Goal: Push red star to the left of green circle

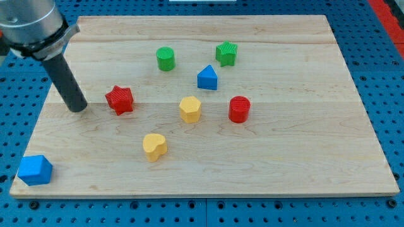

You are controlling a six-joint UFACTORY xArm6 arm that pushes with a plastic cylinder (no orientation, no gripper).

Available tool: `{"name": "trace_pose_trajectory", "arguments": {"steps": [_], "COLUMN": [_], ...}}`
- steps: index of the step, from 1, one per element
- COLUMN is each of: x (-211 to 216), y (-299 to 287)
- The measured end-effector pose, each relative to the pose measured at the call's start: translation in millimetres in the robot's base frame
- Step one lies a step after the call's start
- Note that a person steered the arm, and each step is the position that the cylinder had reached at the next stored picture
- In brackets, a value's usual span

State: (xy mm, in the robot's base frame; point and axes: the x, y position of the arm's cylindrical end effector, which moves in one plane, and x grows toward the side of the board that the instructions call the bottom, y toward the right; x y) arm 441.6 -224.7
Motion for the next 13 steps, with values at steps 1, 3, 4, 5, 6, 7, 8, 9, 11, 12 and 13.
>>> {"name": "trace_pose_trajectory", "arguments": {"steps": [1, 3, 4, 5, 6, 7, 8, 9, 11, 12, 13], "x": [-10.9, -11.2, -13.2, -20.5, -21.1, -21.1, -21.4, -32.9, -20.9, -1.9, 13.6], "y": [-1.9, -0.2, -0.8, -2.4, -2.4, -0.7, 11.9, 18.5, -26.7, -29.7, -18.7]}}
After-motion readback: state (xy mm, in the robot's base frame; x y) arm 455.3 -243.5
